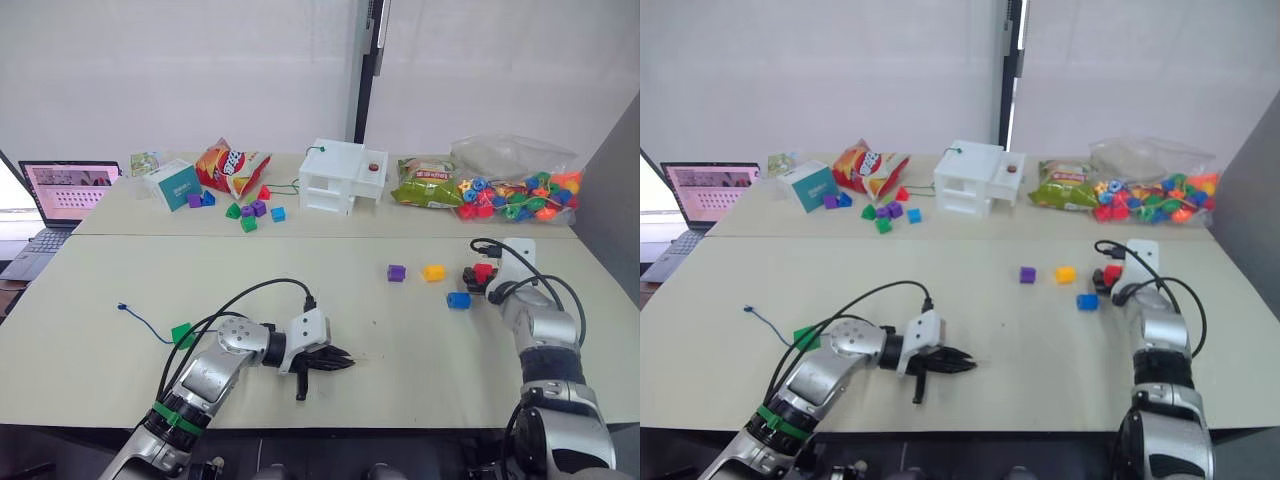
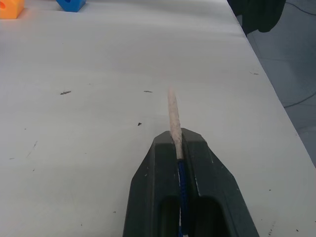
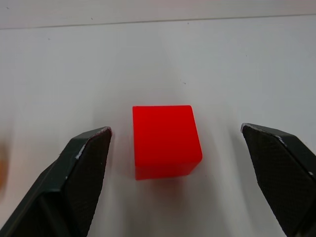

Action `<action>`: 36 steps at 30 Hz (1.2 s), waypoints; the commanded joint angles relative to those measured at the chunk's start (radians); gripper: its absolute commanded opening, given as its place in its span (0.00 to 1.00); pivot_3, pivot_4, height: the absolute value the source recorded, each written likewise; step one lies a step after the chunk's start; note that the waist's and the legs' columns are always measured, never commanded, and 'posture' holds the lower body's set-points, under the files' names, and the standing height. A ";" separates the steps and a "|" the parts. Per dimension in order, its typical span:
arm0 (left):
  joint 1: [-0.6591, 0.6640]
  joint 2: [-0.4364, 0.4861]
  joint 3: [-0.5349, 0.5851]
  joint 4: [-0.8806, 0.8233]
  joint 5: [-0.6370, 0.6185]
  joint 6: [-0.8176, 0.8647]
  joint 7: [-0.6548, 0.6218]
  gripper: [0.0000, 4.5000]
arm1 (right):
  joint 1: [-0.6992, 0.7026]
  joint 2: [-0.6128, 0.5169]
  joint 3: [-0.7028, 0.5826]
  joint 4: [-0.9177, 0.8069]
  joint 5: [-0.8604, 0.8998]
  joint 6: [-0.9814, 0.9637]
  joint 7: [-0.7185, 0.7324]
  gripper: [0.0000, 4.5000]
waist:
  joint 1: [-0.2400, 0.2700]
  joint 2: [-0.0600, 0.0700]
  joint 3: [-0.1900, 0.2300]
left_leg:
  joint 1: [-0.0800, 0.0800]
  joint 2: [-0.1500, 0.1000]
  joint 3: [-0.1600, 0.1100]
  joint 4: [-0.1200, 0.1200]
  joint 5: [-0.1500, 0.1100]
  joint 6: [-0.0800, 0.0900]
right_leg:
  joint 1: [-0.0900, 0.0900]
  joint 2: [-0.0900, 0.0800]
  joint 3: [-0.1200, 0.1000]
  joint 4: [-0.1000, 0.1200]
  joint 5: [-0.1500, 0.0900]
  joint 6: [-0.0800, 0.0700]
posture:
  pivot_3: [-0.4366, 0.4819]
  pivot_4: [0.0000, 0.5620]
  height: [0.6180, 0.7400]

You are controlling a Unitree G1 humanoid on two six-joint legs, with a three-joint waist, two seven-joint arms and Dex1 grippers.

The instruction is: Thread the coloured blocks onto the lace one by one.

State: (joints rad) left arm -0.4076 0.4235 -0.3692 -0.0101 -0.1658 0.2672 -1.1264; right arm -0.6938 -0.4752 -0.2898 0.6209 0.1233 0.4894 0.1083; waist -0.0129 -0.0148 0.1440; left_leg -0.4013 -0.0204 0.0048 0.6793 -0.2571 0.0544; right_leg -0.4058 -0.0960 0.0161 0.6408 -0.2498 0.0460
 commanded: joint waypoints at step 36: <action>0.001 0.006 0.015 -0.020 -0.027 -0.003 -0.005 0.00 | 0.724 0.334 0.295 -1.493 0.319 0.773 -0.184 0.26 | 0.006 0.003 -0.001 | -0.004 -0.001 -0.003 0.001 0.000 0.000 | -0.004 0.001 -0.001 0.000 0.000 0.000 | 0.48 0.27 1.00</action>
State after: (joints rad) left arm -0.3898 0.4304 -0.3604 -0.0222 -0.1824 0.2729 -1.1263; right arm 0.0229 -0.1477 -0.0247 -0.8807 0.4544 1.3038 -0.0713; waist -0.0073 -0.0120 0.1434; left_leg -0.4048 -0.0215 0.0018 0.6805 -0.2570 0.0544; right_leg -0.4103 -0.0953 0.0152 0.6406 -0.2501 0.0460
